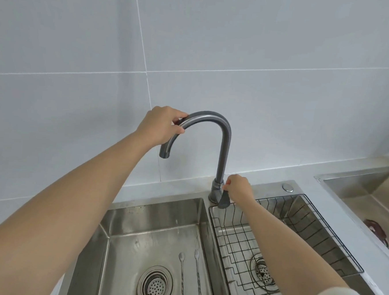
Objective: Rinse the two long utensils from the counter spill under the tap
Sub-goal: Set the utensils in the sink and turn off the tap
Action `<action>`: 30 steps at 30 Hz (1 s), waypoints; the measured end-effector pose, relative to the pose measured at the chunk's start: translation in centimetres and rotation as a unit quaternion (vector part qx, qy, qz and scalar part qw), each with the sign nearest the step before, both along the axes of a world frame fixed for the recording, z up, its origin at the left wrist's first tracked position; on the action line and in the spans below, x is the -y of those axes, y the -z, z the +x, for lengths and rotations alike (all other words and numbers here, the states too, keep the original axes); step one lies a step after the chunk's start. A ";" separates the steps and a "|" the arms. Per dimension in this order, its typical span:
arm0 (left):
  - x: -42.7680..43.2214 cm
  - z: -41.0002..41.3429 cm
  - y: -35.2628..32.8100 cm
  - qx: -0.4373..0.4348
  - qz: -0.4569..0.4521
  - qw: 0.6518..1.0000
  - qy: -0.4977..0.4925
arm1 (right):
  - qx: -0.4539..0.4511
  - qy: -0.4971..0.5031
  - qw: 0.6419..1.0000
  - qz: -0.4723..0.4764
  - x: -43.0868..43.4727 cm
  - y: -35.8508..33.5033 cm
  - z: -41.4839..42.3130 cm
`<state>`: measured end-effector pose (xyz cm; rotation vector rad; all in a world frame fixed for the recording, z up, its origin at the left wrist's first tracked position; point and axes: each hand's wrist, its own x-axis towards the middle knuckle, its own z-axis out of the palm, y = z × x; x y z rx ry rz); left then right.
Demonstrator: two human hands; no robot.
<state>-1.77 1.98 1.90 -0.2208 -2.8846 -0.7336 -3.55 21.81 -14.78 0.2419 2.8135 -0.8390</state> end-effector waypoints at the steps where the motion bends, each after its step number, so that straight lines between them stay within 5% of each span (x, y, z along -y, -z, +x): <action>1: 0.0 0.1 0.0 0.000 0.006 1.000 -0.001 | 0.000 0.001 1.000 0.001 0.0 -0.1 0.2; 8: 0.3 1.6 1.5 -0.031 0.025 0.999 0.025 | 0.013 -0.001 1.000 -0.017 1.2 -0.8 2.1; 15: 0.2 6.5 8.3 -0.155 0.164 0.971 -0.075 | -0.026 -0.036 0.999 -0.021 4.0 -0.8 3.7; 19: -0.8 11.4 19.1 0.054 0.182 0.974 -0.125 | 0.002 -0.083 0.996 -0.036 6.5 2.7 5.8; 23: -2.6 15.9 28.0 0.279 0.160 0.941 -0.101 | 0.088 -0.091 0.992 0.000 7.6 8.8 8.3; 30: -3.9 16.5 36.2 0.385 0.090 0.913 -0.095 | 0.194 -0.080 0.976 0.052 7.6 17.0 10.3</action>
